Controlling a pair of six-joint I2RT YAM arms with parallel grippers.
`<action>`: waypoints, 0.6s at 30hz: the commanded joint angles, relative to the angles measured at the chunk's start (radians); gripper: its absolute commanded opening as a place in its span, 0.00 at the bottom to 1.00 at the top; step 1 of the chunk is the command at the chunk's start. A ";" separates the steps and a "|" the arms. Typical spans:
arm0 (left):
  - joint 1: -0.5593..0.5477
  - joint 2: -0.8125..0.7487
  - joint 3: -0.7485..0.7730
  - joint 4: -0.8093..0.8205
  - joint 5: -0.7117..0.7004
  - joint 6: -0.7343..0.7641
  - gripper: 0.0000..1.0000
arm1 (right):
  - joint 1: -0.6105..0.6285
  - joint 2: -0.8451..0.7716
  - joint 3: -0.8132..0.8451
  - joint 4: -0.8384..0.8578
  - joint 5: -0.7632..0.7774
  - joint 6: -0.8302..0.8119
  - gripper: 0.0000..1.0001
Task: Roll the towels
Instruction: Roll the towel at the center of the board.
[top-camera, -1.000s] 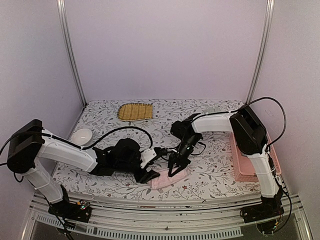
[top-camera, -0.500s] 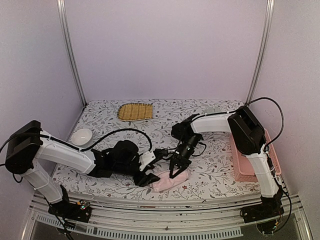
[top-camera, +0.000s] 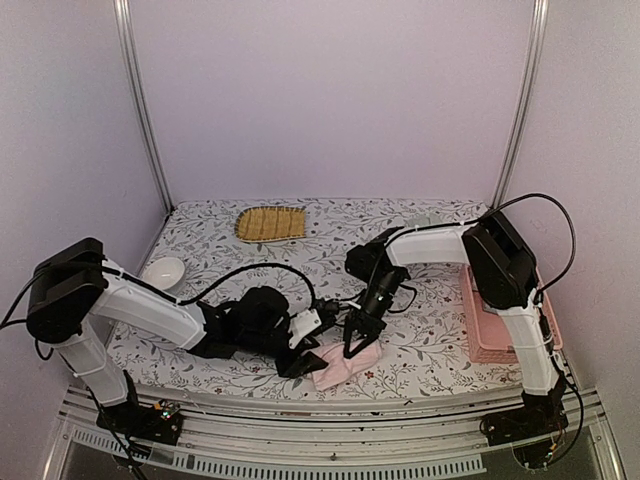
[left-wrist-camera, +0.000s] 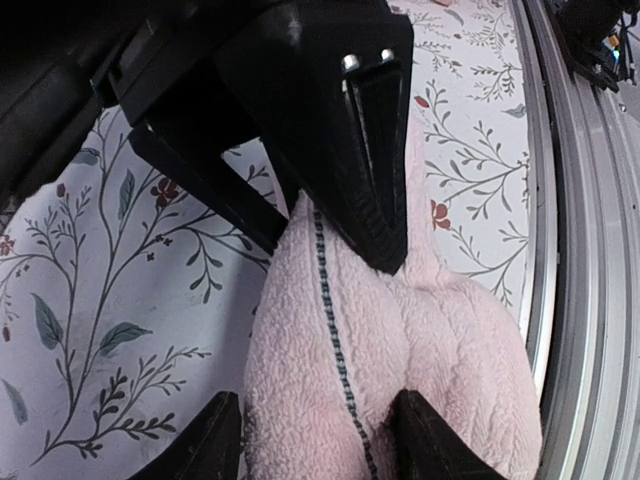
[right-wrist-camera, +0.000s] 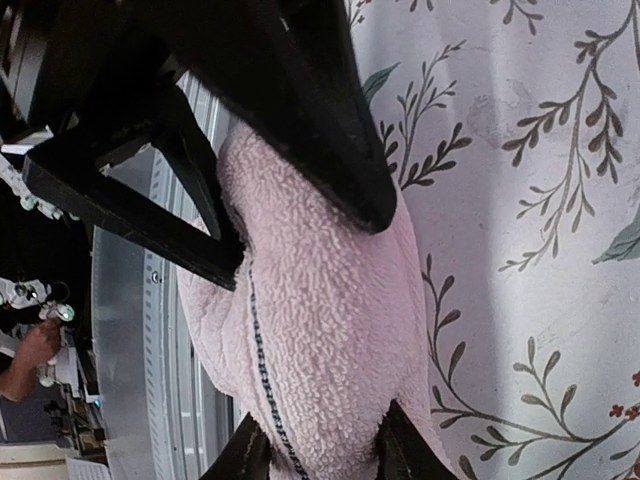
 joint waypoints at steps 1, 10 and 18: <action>-0.025 0.059 -0.026 -0.140 -0.004 -0.019 0.57 | 0.000 -0.021 -0.065 0.046 0.195 0.012 0.28; -0.018 -0.184 -0.127 -0.041 -0.023 -0.113 0.65 | -0.018 0.045 -0.054 -0.061 0.096 -0.026 0.13; -0.091 -0.294 -0.069 -0.116 -0.132 0.043 0.63 | -0.048 0.161 0.038 -0.187 -0.046 -0.041 0.13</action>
